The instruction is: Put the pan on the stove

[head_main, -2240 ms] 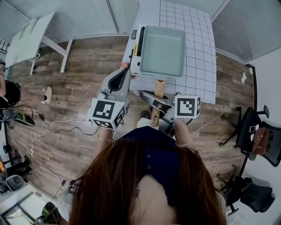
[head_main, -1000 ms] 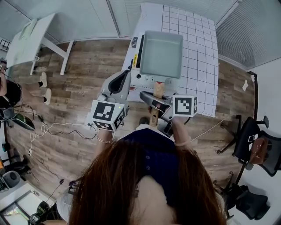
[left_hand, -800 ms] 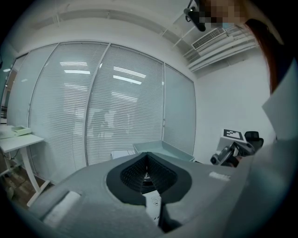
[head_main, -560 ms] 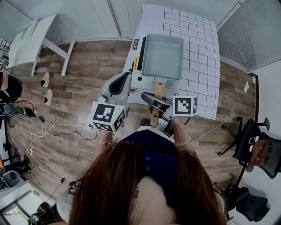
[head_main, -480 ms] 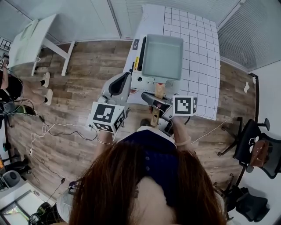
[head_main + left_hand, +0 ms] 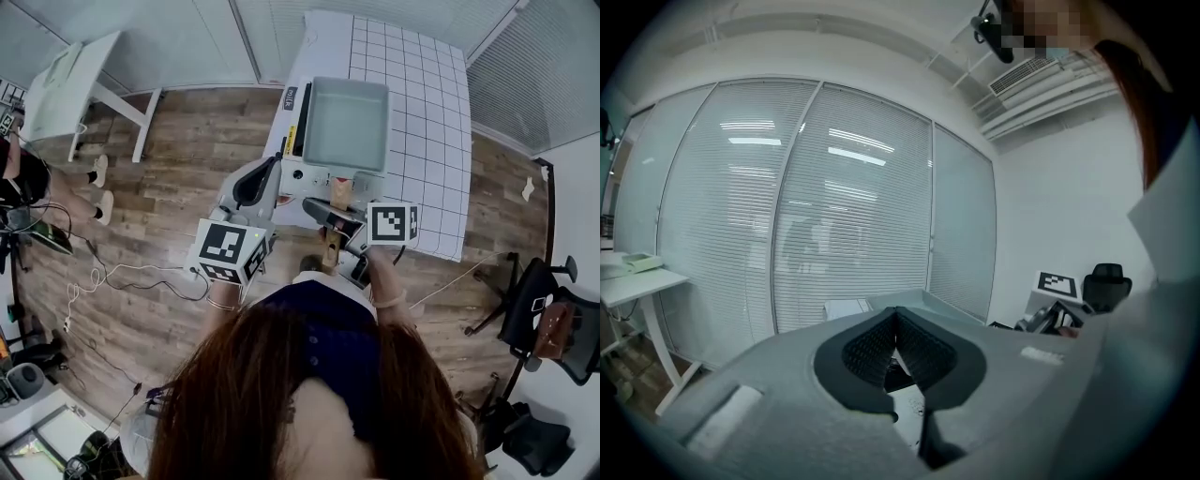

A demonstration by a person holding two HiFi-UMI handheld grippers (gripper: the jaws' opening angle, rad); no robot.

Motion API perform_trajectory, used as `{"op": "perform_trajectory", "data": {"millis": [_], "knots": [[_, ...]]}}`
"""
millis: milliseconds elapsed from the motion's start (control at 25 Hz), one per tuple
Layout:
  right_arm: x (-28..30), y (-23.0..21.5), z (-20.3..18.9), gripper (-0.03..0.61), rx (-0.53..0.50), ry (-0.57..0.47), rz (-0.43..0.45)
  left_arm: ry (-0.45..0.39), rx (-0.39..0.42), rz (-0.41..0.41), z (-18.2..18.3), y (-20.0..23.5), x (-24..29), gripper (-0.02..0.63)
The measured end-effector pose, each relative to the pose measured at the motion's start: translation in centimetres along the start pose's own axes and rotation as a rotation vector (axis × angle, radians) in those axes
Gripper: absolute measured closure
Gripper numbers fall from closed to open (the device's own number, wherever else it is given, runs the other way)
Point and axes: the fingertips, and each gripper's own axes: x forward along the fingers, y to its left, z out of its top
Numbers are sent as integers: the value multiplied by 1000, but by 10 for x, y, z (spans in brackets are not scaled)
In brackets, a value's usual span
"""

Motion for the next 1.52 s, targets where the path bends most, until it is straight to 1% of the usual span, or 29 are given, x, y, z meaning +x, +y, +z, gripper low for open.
{"op": "perform_trajectory", "data": {"millis": [400,520,680,840,1000,1520], "knots": [[3,-16,7,505,41,4,-3,24,1,2,-4,5,8,603],[6,-20,10,505,37,5,4,34,1,3,-7,6,11,603],[5,-28,11,505,61,7,-26,45,1,2,-10,8,13,603],[10,-25,15,505,41,6,42,56,1,0,-13,8,15,604],[9,-36,14,505,60,14,5,66,0,-1,-15,8,17,604],[11,-48,20,503,83,14,12,81,5,1,-16,12,24,604]]}}
